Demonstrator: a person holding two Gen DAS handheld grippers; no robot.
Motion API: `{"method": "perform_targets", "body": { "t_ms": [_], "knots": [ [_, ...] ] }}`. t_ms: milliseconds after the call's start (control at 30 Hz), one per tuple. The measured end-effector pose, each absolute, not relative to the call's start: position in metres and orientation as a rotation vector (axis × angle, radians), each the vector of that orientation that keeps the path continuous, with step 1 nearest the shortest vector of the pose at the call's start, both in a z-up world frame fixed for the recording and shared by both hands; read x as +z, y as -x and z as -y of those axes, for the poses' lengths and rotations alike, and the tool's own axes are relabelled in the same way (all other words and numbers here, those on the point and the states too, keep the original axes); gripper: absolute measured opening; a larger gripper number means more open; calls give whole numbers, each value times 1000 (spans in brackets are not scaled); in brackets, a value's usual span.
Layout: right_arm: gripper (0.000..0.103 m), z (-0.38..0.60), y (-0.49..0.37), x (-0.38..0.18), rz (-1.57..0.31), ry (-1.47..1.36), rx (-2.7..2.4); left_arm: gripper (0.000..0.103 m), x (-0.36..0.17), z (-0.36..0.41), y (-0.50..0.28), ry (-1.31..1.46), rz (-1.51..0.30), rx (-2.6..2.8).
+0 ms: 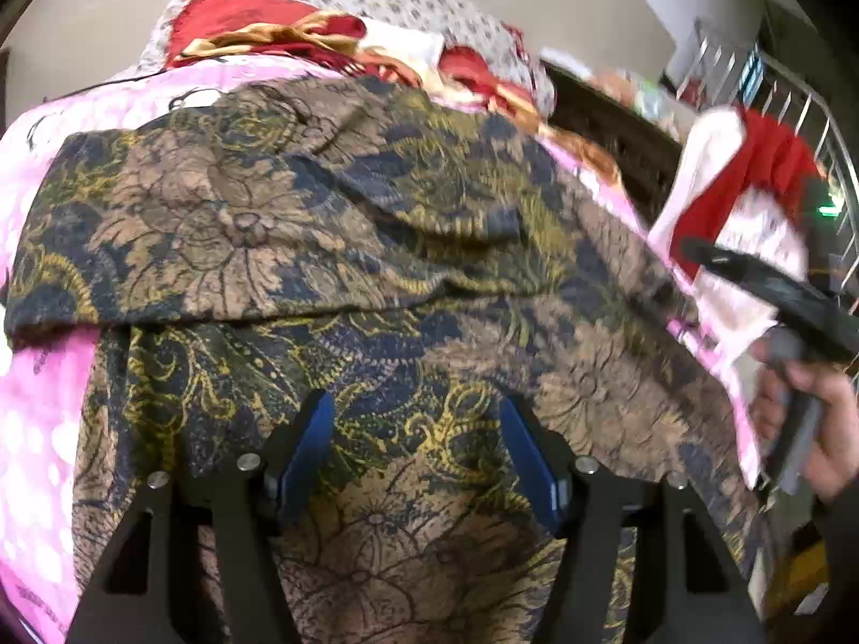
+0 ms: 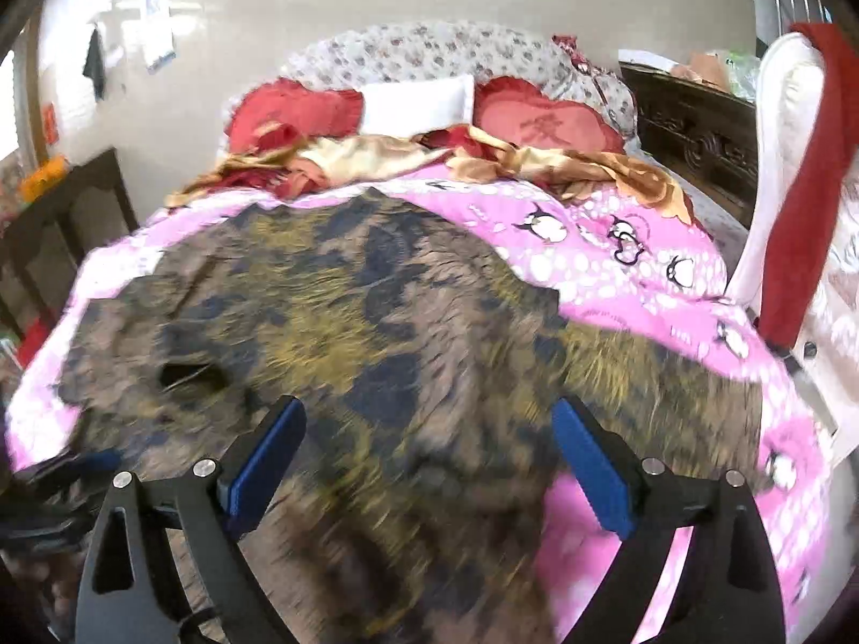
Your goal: Fold small clothes
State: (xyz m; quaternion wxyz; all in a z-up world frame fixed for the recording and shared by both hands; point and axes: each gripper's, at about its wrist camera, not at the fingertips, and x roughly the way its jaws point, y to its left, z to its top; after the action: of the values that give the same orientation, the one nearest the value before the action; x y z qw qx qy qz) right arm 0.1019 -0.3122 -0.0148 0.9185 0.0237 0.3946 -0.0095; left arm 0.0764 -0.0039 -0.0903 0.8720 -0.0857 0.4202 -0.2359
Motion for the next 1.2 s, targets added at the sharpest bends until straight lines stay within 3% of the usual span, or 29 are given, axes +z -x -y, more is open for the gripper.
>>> {"method": "perform_targets", "body": {
  "t_ms": [67, 100, 133, 167, 200, 367, 433, 500, 567, 667, 733, 967, 1200],
  "knots": [
    [93, 312, -130, -31, -922, -4, -24, 68, -93, 8, -76, 153, -886, -482],
    [72, 312, -137, -40, -962, 31, -24, 69, -92, 9, -75, 144, -884, -481],
    [39, 317, -144, -47, -1008, 63, -51, 70, -93, 10, -76, 145, -884, -485],
    [25, 329, -147, -50, -1038, 26, -71, 70, -93, 8, -75, 155, -885, -492],
    [18, 342, -142, -47, -1025, -33, -73, 70, -93, 9, -77, 164, -885, -495],
    [19, 422, -123, -24, -965, -118, -260, 70, -95, 5, -77, 184, -883, -500],
    [36, 447, -120, -29, -1013, -187, -310, 71, -95, 6, -76, 177, -883, -499],
    [37, 465, -119, -39, -1102, -239, -403, 72, -95, 6, -76, 177, -883, -500],
    [37, 464, -111, -24, -1038, -240, -489, 72, -95, 6, -76, 177, -883, -499],
    [43, 416, -105, 17, -813, -177, -427, 72, -95, 7, -76, 175, -882, -497],
    [55, 360, -115, 22, -777, -193, -91, 72, -95, 7, -76, 175, -883, -499],
    [56, 187, -121, -10, -723, 154, 529, 72, -95, 4, -77, 200, -883, -507],
    [57, 158, -132, -30, -758, 329, 592, 72, -96, 2, -80, 233, -884, -511]
  ]
}}
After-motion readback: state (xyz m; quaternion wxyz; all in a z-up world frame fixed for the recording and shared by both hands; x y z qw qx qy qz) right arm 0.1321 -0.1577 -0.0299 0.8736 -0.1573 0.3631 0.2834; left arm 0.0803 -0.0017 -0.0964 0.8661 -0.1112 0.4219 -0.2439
